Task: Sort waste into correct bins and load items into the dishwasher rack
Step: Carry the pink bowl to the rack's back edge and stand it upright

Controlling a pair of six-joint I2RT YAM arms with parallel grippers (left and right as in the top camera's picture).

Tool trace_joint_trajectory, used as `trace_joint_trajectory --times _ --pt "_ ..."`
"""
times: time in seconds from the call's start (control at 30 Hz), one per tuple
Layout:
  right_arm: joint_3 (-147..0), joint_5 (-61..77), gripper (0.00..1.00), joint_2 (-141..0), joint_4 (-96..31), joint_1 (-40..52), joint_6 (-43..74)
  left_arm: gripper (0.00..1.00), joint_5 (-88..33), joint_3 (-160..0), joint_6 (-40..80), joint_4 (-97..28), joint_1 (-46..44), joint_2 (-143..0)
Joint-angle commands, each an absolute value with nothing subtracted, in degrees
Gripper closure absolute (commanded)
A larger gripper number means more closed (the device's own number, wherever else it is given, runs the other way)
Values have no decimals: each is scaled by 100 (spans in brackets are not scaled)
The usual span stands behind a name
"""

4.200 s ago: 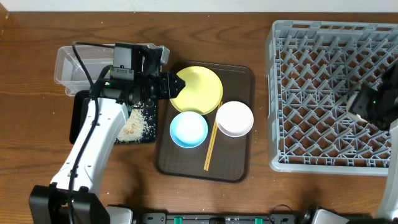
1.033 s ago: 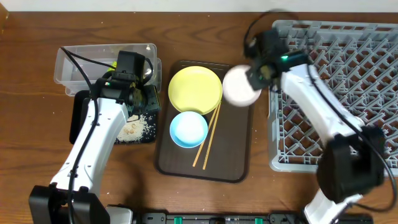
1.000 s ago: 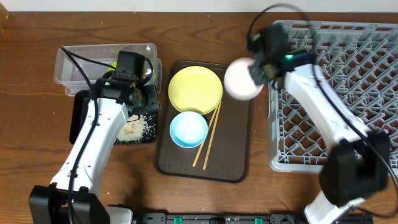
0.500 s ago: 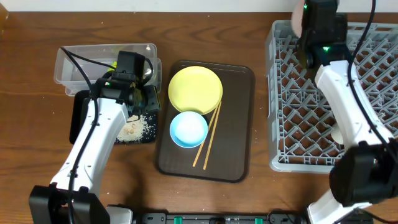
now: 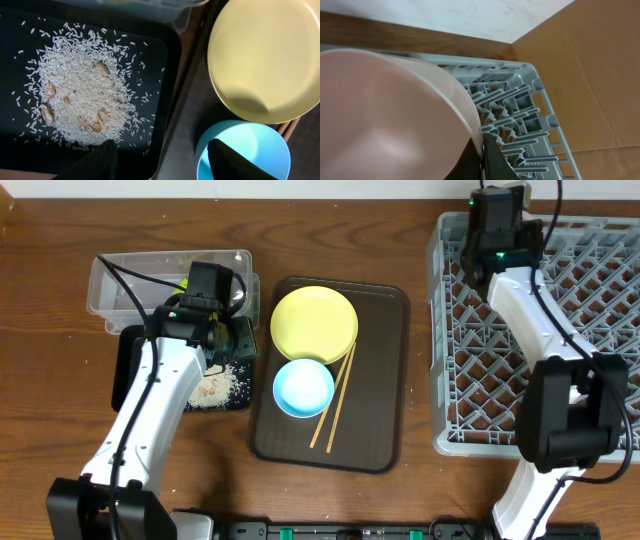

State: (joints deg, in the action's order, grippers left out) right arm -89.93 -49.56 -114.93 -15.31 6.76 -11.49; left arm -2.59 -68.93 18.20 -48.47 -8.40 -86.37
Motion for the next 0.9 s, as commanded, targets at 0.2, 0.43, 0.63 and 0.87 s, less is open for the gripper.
trace_joint_trajectory --times 0.2,0.43,0.63,0.87 --pt "-8978 -5120 99 -11723 -1503 939 -1203 39 -167 -6934 1855 -4862 -838 -8615" --pt "-8978 -5100 99 -11734 -1636 1081 -1162 39 -167 -6923 1855 -4882 -838 -8615" --pt "-8978 -5098 99 -11734 -2086 1238 -1135 39 -167 -6908 1855 -4882 -838 -8615" --pt "-8978 -5057 99 -11723 -2950 1396 -148 39 -165 -6884 1855 -4880 -838 -8615"
